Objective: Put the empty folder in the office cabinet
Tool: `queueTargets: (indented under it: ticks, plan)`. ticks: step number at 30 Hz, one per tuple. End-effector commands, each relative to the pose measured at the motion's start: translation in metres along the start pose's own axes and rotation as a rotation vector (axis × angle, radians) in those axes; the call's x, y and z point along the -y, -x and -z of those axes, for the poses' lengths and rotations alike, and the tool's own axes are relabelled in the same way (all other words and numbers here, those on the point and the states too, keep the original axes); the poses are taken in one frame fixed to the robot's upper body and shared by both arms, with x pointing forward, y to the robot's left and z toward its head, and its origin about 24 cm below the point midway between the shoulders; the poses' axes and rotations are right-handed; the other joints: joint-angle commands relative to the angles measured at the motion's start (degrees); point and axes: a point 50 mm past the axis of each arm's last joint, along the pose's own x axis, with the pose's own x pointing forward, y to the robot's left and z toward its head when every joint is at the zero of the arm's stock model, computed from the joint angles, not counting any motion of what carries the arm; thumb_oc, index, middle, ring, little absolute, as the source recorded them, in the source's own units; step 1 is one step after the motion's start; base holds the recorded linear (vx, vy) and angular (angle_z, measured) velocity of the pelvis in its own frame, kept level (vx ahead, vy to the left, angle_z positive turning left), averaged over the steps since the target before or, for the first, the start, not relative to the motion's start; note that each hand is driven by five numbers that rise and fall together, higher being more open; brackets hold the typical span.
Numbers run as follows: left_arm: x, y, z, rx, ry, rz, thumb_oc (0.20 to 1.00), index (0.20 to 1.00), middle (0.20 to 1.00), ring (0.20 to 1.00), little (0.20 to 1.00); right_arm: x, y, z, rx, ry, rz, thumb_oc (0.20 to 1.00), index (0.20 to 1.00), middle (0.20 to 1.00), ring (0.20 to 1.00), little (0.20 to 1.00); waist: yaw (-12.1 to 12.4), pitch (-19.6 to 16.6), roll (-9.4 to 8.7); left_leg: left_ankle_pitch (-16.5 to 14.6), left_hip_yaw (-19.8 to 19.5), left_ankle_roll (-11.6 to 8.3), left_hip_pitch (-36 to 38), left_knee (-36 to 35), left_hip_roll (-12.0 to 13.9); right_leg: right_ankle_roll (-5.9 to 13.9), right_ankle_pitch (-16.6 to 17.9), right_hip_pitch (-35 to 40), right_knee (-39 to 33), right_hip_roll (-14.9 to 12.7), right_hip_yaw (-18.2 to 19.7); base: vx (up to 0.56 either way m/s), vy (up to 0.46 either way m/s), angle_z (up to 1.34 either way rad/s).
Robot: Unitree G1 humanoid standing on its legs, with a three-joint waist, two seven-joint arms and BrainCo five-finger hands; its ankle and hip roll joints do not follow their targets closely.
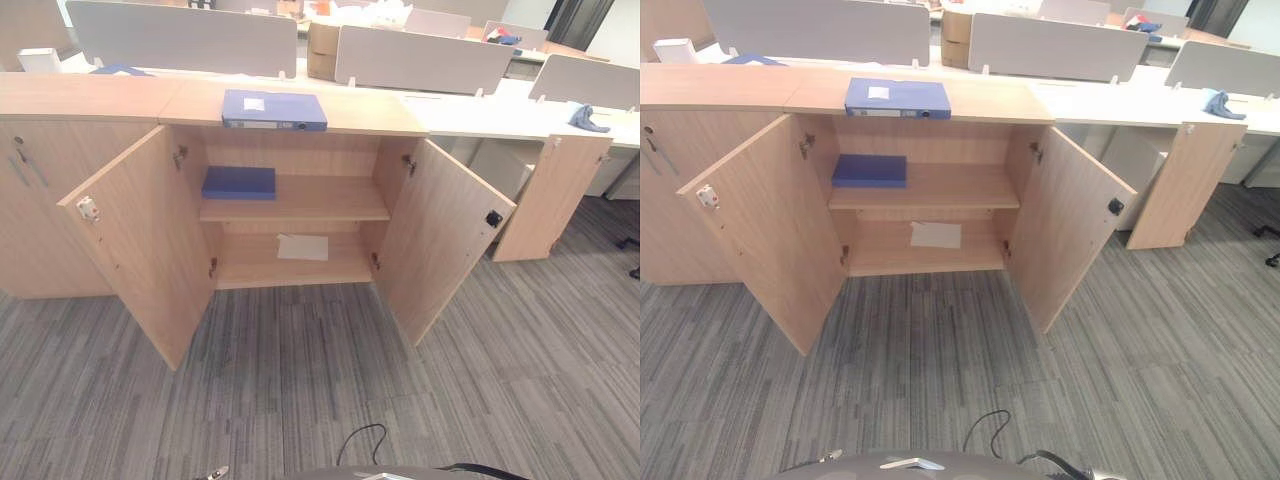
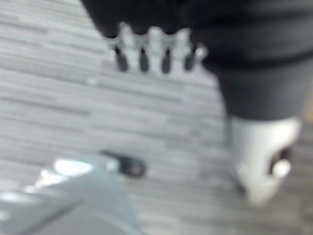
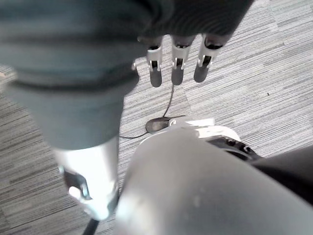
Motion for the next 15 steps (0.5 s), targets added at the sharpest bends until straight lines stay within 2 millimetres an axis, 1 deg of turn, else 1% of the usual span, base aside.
queueTargets:
  ticks: [1, 7, 11, 15]
  plan:
    - [0.0059, -0.0004, -0.0116, 0.027, -0.002, -0.018, 1.000, 1.000, 1.000, 1.000, 1.000, 0.0021, 0.0035, -0.0084, -0.027, 0.014, 0.013, 1.000, 1.000, 1.000, 1.000, 1.000, 0.06, 1.35, 1.18, -7.57, -0.10, 1.15, -1.17, -0.05, -2.39, 3.60, 0.05, -1.17, 0.06, -0.72, -3.67, 0.00, 0.000, 0.00]
    - [0.0038, -0.0004, -0.0106, 0.020, -0.014, -0.048, 1.000, 1.000, 1.000, 1.000, 1.000, 0.0029, 0.0040, -0.0089, -0.026, 0.005, 0.014, 1.000, 1.000, 1.000, 1.000, 1.000, 0.20, 1.33, 1.15, -7.36, -0.18, 0.99, -1.03, -0.05, -2.31, 3.61, 0.11, -1.02, 0.06, -0.70, -3.82, 0.00, 0.000, 0.00]
    - [0.0072, -0.0002, -0.0120, 0.003, -0.010, -0.043, 1.000, 1.000, 1.000, 1.000, 1.000, 0.0044, 0.0045, -0.0092, -0.024, -0.001, 0.018, 1.000, 1.000, 1.000, 1.000, 1.000, 0.22, 1.27, 1.31, -7.32, -0.21, 0.95, -0.99, -0.05, -2.24, 3.66, 0.11, -1.00, 0.06, -0.74, -4.03, 0.00, 0.000, 0.00]
    - [0.0088, -0.0001, -0.0086, -0.024, -0.017, -0.033, 1.000, 1.000, 1.000, 1.000, 1.000, 0.0072, 0.0051, -0.0078, -0.028, -0.006, 0.026, 1.000, 1.000, 1.000, 1.000, 1.000, 0.23, 1.09, 1.36, -7.26, -0.21, 0.81, -1.03, -0.05, -2.17, 3.66, 0.03, -0.99, 0.06, -0.71, -4.24, 0.00, 0.000, 0.00]
